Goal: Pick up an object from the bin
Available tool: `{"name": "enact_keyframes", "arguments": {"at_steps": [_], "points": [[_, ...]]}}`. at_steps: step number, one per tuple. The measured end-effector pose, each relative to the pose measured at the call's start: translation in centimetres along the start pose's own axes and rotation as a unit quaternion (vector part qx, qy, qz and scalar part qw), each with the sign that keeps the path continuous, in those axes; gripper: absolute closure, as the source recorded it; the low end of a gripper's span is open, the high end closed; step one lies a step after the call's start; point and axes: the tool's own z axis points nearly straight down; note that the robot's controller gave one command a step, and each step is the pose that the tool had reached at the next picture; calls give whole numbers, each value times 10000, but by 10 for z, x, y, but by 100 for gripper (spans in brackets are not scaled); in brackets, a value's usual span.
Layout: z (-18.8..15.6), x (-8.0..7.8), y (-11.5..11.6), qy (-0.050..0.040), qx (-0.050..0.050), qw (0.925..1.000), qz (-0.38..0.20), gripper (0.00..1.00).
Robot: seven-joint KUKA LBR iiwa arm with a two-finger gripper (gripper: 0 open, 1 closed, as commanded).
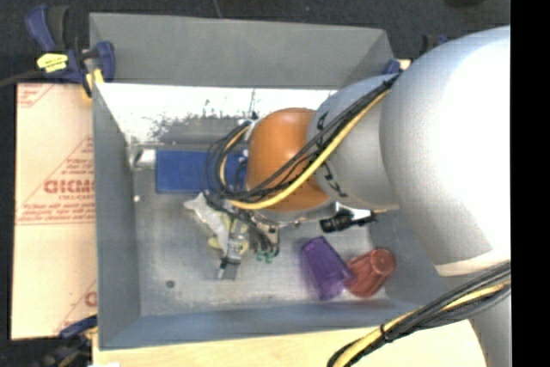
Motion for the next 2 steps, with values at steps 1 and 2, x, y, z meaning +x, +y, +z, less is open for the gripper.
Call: {"name": "enact_keyframes", "arguments": {"at_steps": [1,2], "points": [[-1,9,3,11,20,9996,-283,0],[-1,2,1,-15,-2,9999,-144,0]]}}
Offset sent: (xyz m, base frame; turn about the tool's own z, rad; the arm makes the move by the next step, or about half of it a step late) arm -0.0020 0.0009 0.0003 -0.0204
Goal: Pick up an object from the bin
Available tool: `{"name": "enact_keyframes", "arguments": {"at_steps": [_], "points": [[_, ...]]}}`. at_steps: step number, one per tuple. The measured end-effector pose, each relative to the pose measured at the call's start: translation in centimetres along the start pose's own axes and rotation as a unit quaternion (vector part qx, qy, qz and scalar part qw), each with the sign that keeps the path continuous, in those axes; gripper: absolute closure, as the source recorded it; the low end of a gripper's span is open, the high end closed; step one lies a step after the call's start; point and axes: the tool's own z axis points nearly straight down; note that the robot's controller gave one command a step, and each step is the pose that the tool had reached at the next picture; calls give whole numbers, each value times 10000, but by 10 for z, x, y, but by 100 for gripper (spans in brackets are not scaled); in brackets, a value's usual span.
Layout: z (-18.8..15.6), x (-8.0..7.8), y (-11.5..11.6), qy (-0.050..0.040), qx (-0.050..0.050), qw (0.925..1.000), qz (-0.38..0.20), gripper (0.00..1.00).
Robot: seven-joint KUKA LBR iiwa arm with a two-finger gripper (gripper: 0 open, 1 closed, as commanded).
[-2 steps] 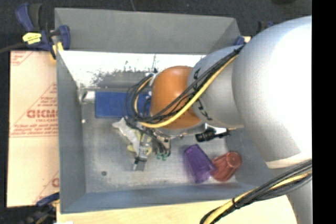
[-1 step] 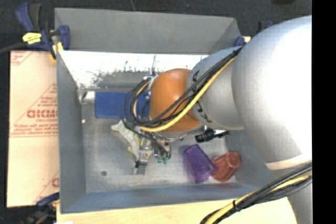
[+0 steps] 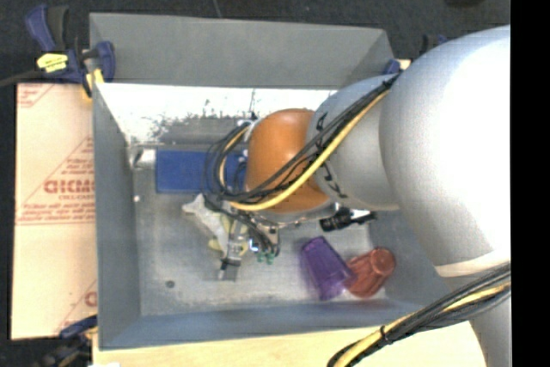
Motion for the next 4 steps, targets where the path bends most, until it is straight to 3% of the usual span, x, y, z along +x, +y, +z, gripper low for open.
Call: {"name": "enact_keyframes", "arguments": {"at_steps": [1,4], "points": [[-2,2,1,-16,-1,10000,-92,100],[-21,1,1,-29,-15,10000,-67,100]]}}
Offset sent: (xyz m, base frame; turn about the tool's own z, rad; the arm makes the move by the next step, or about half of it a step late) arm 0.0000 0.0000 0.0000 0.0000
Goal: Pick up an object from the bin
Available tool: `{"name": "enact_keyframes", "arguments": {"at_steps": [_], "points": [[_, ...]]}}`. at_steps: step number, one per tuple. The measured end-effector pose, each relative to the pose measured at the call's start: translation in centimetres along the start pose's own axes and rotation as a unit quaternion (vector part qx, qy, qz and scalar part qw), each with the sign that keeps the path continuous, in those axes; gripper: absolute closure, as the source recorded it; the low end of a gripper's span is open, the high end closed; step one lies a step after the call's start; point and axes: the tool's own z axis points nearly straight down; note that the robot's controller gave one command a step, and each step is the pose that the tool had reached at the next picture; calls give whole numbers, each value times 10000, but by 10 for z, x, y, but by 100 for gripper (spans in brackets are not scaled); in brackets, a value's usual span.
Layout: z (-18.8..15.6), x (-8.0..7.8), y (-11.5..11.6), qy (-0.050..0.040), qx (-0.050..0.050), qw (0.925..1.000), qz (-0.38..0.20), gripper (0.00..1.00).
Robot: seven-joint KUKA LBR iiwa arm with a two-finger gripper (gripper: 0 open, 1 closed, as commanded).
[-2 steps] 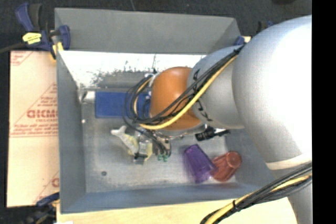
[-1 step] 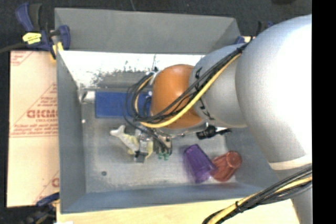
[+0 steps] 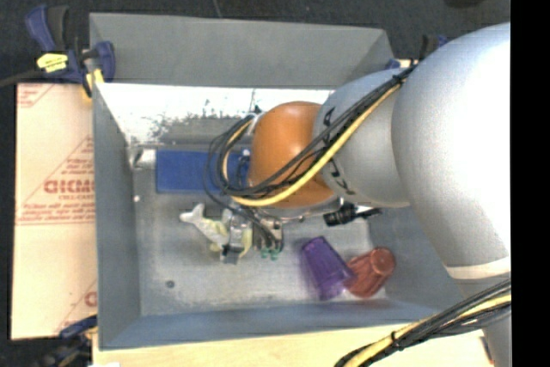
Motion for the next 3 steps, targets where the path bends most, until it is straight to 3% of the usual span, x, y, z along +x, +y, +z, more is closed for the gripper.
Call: {"name": "enact_keyframes", "arguments": {"at_steps": [1,2,3], "points": [[-41,1,0,42,15,10000,3,100],[-73,-2,1,-7,-5,10000,2,100],[-109,-3,1,4,-3,10000,-1,100]]}}
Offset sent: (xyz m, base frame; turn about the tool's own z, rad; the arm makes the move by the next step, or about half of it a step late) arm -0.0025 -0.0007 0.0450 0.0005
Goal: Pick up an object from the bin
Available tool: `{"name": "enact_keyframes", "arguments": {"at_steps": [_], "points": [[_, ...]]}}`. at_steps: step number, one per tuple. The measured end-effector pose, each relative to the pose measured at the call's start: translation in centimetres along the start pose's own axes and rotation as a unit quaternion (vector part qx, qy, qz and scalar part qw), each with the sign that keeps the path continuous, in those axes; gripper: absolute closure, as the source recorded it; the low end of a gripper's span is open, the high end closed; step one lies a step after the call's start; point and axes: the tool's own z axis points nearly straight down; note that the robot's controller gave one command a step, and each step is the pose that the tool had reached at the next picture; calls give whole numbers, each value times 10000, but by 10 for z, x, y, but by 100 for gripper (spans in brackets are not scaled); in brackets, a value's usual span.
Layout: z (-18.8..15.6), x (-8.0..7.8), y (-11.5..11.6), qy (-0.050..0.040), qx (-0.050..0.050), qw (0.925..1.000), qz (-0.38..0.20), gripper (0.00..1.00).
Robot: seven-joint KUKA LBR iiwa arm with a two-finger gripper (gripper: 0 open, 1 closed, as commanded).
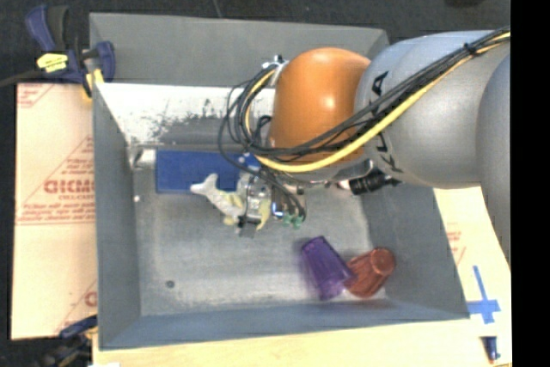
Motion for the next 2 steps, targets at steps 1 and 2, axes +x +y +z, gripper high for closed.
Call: {"name": "enact_keyframes", "arguments": {"at_steps": [1,2], "points": [[-29,-1,0,-4,-2,10000,-10,100],[-44,-2,1,-31,-15,10000,-12,100]]}}
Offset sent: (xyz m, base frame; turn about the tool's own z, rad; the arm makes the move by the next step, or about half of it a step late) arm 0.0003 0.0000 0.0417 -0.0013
